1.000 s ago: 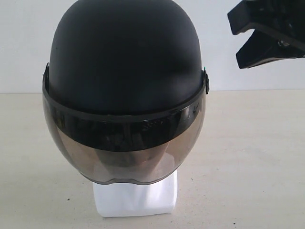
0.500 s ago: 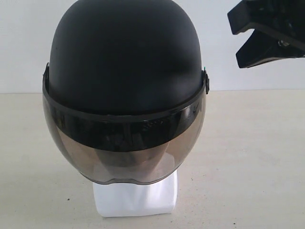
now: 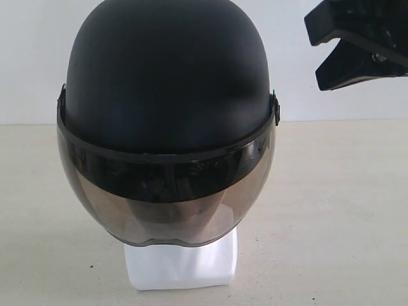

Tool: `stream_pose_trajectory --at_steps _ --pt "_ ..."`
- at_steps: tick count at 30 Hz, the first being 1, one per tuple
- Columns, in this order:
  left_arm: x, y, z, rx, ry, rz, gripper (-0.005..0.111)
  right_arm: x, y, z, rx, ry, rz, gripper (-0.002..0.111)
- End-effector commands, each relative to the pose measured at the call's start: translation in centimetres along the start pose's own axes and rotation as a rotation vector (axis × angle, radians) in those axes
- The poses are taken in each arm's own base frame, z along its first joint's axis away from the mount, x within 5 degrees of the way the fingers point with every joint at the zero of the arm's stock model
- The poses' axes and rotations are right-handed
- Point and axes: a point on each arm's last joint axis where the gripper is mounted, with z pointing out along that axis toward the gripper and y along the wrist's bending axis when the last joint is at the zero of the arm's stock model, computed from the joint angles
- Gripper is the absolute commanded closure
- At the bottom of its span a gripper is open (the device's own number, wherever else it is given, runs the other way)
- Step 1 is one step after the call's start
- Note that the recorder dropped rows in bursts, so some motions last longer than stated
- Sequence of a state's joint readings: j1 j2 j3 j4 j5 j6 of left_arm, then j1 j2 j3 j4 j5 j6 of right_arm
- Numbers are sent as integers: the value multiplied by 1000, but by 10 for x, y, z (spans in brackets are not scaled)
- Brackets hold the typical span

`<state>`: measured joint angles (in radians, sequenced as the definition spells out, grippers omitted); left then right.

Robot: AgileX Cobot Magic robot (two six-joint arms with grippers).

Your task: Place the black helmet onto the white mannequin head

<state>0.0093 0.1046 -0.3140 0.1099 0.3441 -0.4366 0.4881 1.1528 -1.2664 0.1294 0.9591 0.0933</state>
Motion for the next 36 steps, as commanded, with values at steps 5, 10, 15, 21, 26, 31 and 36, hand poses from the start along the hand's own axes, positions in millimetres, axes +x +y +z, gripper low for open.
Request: stream_pose_trajectory --at_steps 5,10,15,21,26,31,36 --pt "42 12 9 60 -116 33 102 -1 0 -2 4 -15 -6 108" --pt "63 19 12 53 -87 85 102 -1 0 -2 4 -15 -6 108" --pt "66 17 12 99 -103 103 102 -1 0 -2 3 -17 -6 108" --pt "61 15 11 121 -156 114 102 -1 0 -2 3 -17 -6 108" --pt "62 15 11 117 -142 94 102 -1 0 -2 3 -17 -6 108" --pt "64 16 11 111 -117 38 102 -1 0 -2 3 -17 -6 108" --pt "68 18 12 90 -76 95 102 -1 0 -2 3 -17 -6 108"
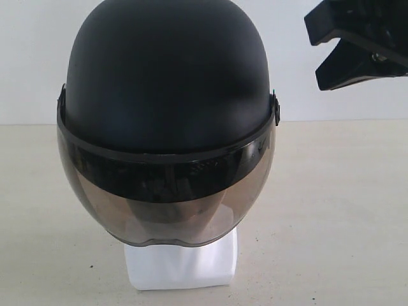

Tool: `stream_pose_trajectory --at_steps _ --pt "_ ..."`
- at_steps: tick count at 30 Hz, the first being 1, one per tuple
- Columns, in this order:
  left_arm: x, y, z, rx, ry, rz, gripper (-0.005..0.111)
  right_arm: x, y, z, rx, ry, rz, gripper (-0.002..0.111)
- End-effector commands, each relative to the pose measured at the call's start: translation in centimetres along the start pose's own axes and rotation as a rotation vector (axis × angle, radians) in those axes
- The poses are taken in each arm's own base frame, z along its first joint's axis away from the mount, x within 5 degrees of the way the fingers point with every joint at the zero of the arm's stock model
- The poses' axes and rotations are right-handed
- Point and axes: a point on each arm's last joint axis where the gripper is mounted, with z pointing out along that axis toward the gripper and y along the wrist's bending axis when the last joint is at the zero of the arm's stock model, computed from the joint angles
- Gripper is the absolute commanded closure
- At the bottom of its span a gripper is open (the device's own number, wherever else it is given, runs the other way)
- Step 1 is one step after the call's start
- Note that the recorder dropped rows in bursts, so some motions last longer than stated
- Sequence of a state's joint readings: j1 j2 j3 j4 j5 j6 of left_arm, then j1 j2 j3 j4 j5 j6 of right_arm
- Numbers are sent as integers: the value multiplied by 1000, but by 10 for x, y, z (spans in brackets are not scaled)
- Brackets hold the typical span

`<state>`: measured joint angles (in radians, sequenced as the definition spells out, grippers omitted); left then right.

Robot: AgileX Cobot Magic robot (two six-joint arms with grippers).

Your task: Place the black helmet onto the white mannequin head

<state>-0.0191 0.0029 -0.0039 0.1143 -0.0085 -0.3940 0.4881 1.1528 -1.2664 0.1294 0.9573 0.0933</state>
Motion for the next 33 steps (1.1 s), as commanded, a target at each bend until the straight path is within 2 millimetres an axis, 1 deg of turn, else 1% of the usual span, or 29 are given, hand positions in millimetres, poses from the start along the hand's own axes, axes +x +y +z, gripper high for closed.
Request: stream_pose_trajectory --at_steps 1,5,8,25,30,33 --pt "7 2 0 -19 69 62 102 -1 0 -2 4 -15 -6 108" --pt "20 5 -2 -29 216 173 102 -1 0 -2 4 -15 -6 108" --pt "28 7 -4 -40 303 214 102 -1 0 -2 4 -15 -6 108" --pt "28 7 -4 -40 303 212 102 -2 0 -2 3 -25 -6 108" --pt "28 7 -4 -40 303 212 102 -2 -5 -2 53 -28 -82 108" --pt "28 7 -4 -40 303 212 102 -3 -8 -2 89 -31 -175 108"
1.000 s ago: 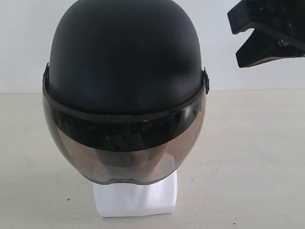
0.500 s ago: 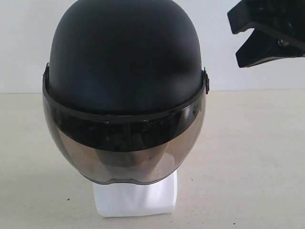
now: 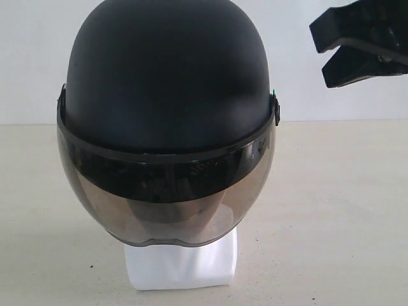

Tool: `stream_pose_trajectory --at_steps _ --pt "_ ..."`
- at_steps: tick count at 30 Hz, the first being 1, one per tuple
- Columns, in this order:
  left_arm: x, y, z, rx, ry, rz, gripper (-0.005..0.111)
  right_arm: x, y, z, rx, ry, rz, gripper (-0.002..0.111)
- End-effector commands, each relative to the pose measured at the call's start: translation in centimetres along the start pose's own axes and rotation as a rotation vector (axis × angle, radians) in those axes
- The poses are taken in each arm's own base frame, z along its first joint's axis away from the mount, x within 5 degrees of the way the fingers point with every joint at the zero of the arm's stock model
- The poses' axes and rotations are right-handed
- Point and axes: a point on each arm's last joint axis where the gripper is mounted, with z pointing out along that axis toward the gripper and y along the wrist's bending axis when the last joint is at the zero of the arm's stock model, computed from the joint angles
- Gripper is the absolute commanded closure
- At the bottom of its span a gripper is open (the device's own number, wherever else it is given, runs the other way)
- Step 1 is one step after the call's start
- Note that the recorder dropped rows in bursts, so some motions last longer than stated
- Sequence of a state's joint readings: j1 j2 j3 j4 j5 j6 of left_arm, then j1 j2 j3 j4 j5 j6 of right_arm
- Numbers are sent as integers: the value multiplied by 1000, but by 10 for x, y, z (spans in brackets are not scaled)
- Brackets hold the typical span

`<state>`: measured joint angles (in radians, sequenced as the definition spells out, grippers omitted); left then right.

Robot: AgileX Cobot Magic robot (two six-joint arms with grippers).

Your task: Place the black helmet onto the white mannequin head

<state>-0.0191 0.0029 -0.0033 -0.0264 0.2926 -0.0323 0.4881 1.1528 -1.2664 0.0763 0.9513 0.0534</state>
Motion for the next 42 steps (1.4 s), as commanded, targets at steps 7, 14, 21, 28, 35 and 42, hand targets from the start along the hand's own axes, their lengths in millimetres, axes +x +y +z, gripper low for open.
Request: stream_pose_trajectory --at_steps 7,14,21,28,35,42 --pt "1 0 0 6 4 -6 102 -9 -25 -18 175 -333 -156 108" --pt "1 0 0 6 4 -6 102 38 -54 -58 301 -702 4 108" --pt "1 0 0 6 4 -6 102 117 -52 -89 468 -801 21 108" --pt "1 0 0 6 4 -6 102 191 -36 -89 494 -978 31 108" --pt "1 0 0 6 4 -6 102 223 -41 -58 423 -965 171 108" --pt "1 0 0 6 2 -6 102 241 -50 -29 407 -889 230 108"
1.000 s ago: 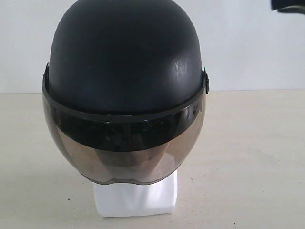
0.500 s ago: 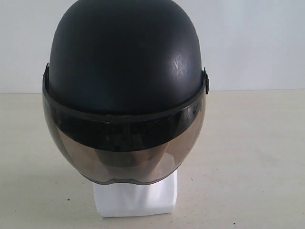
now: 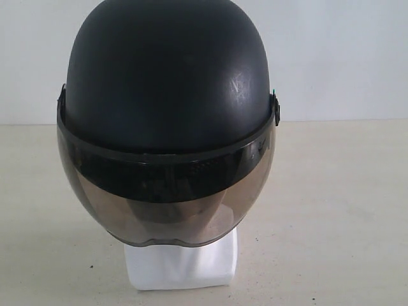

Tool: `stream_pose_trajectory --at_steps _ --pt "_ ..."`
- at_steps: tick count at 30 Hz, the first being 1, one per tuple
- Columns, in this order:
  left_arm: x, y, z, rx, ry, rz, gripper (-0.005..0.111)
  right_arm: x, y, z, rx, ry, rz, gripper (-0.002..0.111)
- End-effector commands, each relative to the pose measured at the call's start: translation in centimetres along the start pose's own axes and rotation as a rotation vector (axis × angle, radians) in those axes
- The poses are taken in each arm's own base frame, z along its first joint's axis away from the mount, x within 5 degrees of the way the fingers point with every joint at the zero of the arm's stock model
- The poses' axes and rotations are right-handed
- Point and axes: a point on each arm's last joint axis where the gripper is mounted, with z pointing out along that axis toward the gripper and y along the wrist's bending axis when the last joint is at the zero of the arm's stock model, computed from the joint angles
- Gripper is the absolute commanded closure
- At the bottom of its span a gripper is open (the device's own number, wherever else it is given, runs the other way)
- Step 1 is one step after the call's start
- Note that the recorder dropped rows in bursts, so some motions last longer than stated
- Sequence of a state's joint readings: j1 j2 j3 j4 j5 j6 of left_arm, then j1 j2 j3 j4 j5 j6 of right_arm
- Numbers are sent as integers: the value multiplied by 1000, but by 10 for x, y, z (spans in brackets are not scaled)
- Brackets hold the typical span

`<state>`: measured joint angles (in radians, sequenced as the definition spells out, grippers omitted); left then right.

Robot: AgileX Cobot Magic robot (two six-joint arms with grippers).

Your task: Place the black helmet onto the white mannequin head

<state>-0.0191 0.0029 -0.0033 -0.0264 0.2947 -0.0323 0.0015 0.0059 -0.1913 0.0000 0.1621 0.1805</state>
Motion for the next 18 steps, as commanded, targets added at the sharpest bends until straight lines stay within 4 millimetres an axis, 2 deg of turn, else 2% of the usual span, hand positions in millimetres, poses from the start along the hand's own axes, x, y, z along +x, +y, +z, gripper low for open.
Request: stream_pose_trajectory --at_steps 1,7,11,13,15,18 --pt "1 0 0 6 0 -6 102 19 -3 3 9 41 28 108" --pt "1 0 0 6 0 -6 102 19 -3 3 8 34 43 108" --pt "1 0 0 6 0 -6 102 21 -3 3 1 46 162 108" --pt "1 0 0 6 0 -6 102 37 -6 5 14 89 149 108" --pt "1 0 0 6 0 -6 102 62 -11 6 37 161 100 108" --pt "1 0 0 6 0 -6 102 68 -13 4 56 232 57 108"
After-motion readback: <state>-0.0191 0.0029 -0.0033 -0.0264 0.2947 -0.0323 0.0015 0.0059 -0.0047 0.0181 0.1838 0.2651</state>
